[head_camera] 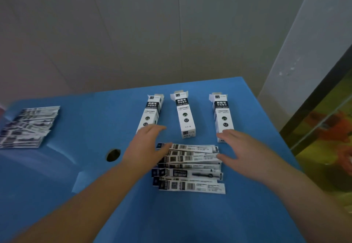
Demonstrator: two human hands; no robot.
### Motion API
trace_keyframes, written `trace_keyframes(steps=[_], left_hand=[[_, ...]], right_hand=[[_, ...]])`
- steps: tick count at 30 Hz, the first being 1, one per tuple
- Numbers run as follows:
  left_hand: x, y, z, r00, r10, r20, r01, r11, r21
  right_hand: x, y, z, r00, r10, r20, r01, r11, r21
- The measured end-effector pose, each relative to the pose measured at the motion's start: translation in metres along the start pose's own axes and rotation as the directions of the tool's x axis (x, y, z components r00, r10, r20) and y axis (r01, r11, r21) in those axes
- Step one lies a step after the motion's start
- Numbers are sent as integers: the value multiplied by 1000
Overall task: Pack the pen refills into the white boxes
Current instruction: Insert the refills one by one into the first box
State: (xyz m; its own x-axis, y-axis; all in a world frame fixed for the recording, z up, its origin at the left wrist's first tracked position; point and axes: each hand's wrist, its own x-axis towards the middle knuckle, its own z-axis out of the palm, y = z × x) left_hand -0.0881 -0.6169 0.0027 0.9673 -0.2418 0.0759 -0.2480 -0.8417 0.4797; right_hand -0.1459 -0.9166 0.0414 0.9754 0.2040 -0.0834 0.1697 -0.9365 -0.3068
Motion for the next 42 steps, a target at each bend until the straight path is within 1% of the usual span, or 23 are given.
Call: trace_keyframes(steps=[3,6,8,9,10,12,14,16,18,20,22,25,27,31,35,37,39,40,42], left_hand=[[42,-10,-4,986,-127,-105,126,992,-8],[90,-22,-8,954,-284,-98,293,952,88],[116,-31,-8,917,-396,-47,399,908,131],[125,-35,-7,893,-450,5,446,886,126],[131,-38,-5,870,-487,70,480,872,98],[135,-43,0,854,-491,172,500,866,-8],[135,-47,5,869,-463,175,482,871,-91],[128,-49,5,889,-436,139,455,873,-176],[116,-51,0,905,-421,61,420,862,-283],[97,-52,-7,907,-420,-29,374,836,-401],[70,-52,-12,910,-399,-115,296,817,-494],[24,-47,-15,895,-358,-265,150,802,-578],[-7,-44,-12,876,-345,-337,82,795,-601],[-58,-36,7,839,-355,-412,19,776,-630],[-81,-23,29,824,-339,-454,-84,719,-690],[-84,-25,40,838,-337,-429,-68,715,-696],[-83,-27,46,859,-352,-373,7,735,-678],[-82,-28,47,859,-356,-368,28,750,-661],[-80,-26,45,838,-329,-436,-19,780,-625]], right_hand=[[-1,-2,1,1000,14,0,-14,1000,-10],[-1,-6,2,999,34,5,-34,999,-23],[0,-10,2,999,37,12,-36,998,-46],[0,-14,3,999,36,19,-35,998,-56],[-1,-17,4,999,32,24,-31,998,-62],[0,-25,7,1000,12,29,-10,998,-68],[3,-32,11,999,-12,35,15,997,-78],[8,-38,15,998,-35,44,39,995,-94],[16,-45,21,997,-65,46,70,990,-121],[24,-53,28,993,-103,50,109,985,-132],[33,-61,35,986,-153,71,163,975,-151],[44,-70,43,969,-217,121,240,945,-223],[49,-73,46,961,-236,146,266,933,-240],[49,-74,46,954,-245,172,282,929,-241],[48,-74,44,968,-210,134,235,949,-208],[48,-72,41,973,-198,116,218,957,-193],[47,-70,35,977,-189,95,202,965,-166],[47,-69,32,980,-181,86,192,971,-144],[47,-68,24,985,-156,80,164,980,-109]])
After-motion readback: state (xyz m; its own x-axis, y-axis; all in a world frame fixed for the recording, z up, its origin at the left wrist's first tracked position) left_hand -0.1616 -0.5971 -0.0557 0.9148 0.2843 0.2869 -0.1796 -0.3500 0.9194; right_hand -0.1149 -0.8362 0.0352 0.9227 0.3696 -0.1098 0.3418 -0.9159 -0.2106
